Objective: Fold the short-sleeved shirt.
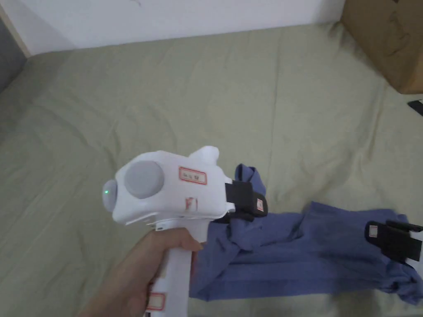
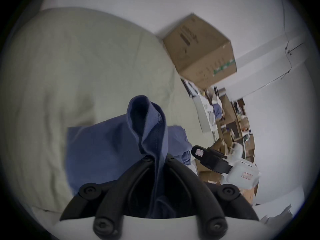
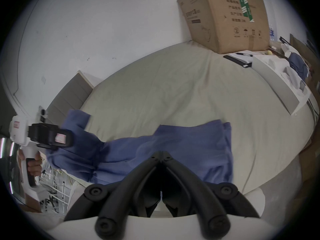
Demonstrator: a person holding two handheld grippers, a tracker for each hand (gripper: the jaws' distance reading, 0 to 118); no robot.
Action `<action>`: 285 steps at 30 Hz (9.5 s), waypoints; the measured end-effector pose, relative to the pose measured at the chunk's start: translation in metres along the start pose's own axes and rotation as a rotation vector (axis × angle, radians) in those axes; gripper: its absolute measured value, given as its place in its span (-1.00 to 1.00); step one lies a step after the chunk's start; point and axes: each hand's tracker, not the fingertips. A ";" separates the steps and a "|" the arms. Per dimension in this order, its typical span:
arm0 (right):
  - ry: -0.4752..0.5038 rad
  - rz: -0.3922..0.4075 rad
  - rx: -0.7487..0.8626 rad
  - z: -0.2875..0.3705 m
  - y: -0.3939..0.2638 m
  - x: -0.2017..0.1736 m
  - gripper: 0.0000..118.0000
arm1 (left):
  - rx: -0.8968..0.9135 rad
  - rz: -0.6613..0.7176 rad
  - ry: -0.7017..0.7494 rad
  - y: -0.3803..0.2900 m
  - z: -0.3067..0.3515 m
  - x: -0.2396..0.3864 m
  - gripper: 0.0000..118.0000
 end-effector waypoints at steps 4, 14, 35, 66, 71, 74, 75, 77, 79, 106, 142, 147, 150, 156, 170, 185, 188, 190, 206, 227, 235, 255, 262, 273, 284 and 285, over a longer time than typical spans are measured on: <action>-0.018 -0.055 0.011 0.009 -0.004 0.023 -1.00 | -0.150 -0.020 0.070 0.005 -0.071 0.008 -0.80; -0.033 -0.090 -0.004 0.013 -0.008 0.038 -1.00 | -0.068 -0.047 0.064 0.008 -0.044 0.013 0.87; 0.012 -0.019 0.049 0.008 -0.003 0.024 -1.00 | -0.162 0.030 0.059 -0.022 -0.106 -0.011 -1.00; 0.024 0.115 -0.021 -0.017 0.006 -0.031 -1.00 | 0.080 0.339 -0.309 -0.041 0.039 -0.199 0.95; 0.009 0.145 -0.037 -0.022 0.006 -0.041 -1.00 | -0.020 0.322 -0.358 -0.041 0.001 -0.208 0.95; 0.058 0.112 -0.017 -0.021 0.012 -0.041 -1.00 | -0.091 0.325 -0.490 -0.032 -0.022 -0.206 0.72; 0.054 0.115 -0.017 -0.021 0.014 -0.042 -1.00 | -0.142 0.350 -0.481 -0.030 -0.034 -0.204 0.59; 0.031 0.139 -0.022 -0.024 0.018 -0.044 -1.00 | -0.161 0.319 -0.368 -0.029 -0.044 -0.192 -0.06; 0.031 0.142 -0.022 -0.024 0.019 -0.044 -1.00 | -0.193 0.306 -0.144 -0.031 -0.058 -0.188 -0.88; -0.022 0.106 -0.035 -0.023 0.011 -0.032 -1.00 | 0.038 0.270 0.121 -0.005 0.172 -0.222 -0.89; -0.044 -0.068 -0.025 -0.002 -0.004 0.042 -1.00 | -0.100 -0.009 0.154 0.033 0.002 -0.009 0.97; -0.034 -0.050 -0.027 -0.004 -0.004 0.038 -1.00 | -0.040 0.045 0.271 0.023 0.001 -0.040 -0.97; -0.026 -0.042 -0.031 -0.005 -0.005 0.036 -1.00 | -0.104 0.081 0.240 0.011 -0.024 -0.047 -0.97; -0.034 -0.033 -0.046 -0.006 -0.007 0.038 -1.00 | -0.170 0.040 0.149 -0.003 -0.085 -0.030 -0.97; -0.021 0.009 -0.059 -0.004 -0.008 0.028 -1.00 | -0.225 -0.068 0.047 -0.040 -0.099 0.018 -0.97; 0.060 0.368 -0.217 -0.135 -0.027 -0.103 -1.00 | 0.183 0.383 -0.045 -0.104 0.071 -0.130 0.29; 0.064 0.384 -0.216 -0.143 -0.037 -0.100 -1.00 | 0.176 0.442 -0.071 -0.096 0.061 -0.147 0.63; 0.064 0.401 -0.211 -0.142 -0.036 -0.097 -1.00 | 0.159 0.463 -0.095 -0.086 0.052 -0.161 0.63; 0.051 0.349 -0.242 -0.146 -0.031 -0.090 -1.00 | -0.056 0.383 -0.112 -0.028 -0.048 -0.170 -0.55; -0.028 0.352 0.341 -0.058 0.002 -0.198 -1.00 | 0.024 0.179 0.232 0.025 0.148 -0.230 -0.57; -0.059 0.414 0.301 -0.086 -0.004 -0.220 -1.00 | 0.039 0.179 0.634 0.058 0.246 -0.319 -0.57; -0.111 0.461 0.173 -0.106 0.000 -0.215 -1.00 | 0.222 0.076 1.009 0.065 0.315 -0.349 0.65; -0.087 0.435 0.207 -0.085 0.008 -0.206 -1.00 | 0.322 -0.078 0.909 0.033 0.283 -0.262 -1.00; -0.055 0.407 0.342 -0.037 0.030 -0.193 -1.00 | 0.598 -0.432 0.822 -0.041 0.193 -0.064 -1.00; -0.081 0.372 0.504 0.044 0.028 -0.156 -1.00 | 0.851 -0.332 0.627 -0.096 0.139 0.054 -1.00; -0.074 0.362 0.512 0.051 0.026 -0.151 -1.00 | 0.855 -0.349 0.625 -0.100 0.139 0.060 -1.00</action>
